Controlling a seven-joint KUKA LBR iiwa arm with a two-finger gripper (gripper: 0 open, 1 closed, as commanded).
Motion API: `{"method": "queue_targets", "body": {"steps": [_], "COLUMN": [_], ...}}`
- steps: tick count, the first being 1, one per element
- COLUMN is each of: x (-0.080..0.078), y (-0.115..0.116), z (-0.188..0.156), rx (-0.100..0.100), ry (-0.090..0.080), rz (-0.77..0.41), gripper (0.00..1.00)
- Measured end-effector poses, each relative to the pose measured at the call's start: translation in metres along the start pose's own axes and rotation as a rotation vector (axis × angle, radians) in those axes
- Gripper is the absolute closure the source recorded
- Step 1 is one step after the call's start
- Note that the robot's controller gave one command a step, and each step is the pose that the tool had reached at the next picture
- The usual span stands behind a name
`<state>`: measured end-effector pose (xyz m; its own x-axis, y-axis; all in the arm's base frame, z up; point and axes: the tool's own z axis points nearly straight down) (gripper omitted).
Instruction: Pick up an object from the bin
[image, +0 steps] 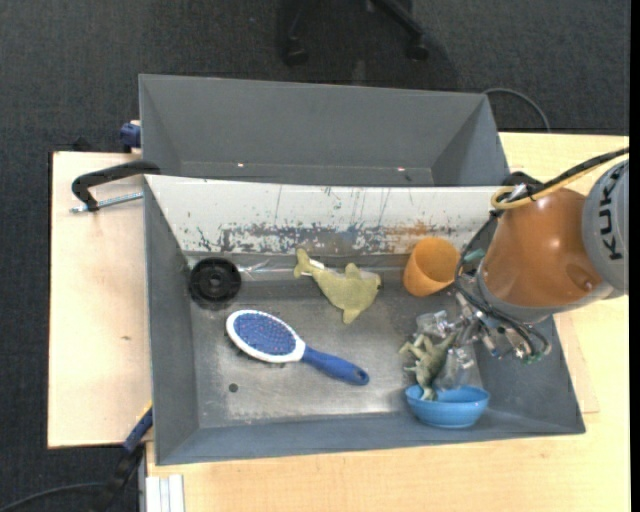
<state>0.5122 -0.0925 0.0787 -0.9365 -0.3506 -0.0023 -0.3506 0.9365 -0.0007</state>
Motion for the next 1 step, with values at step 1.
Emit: {"method": "queue_targets", "body": {"steps": [1], "x": [-0.0102], "y": [-0.0037], "z": [-0.1600], "rx": [0.006], "ry": [-0.011], "rz": [-0.054], "gripper": [1.00]}}
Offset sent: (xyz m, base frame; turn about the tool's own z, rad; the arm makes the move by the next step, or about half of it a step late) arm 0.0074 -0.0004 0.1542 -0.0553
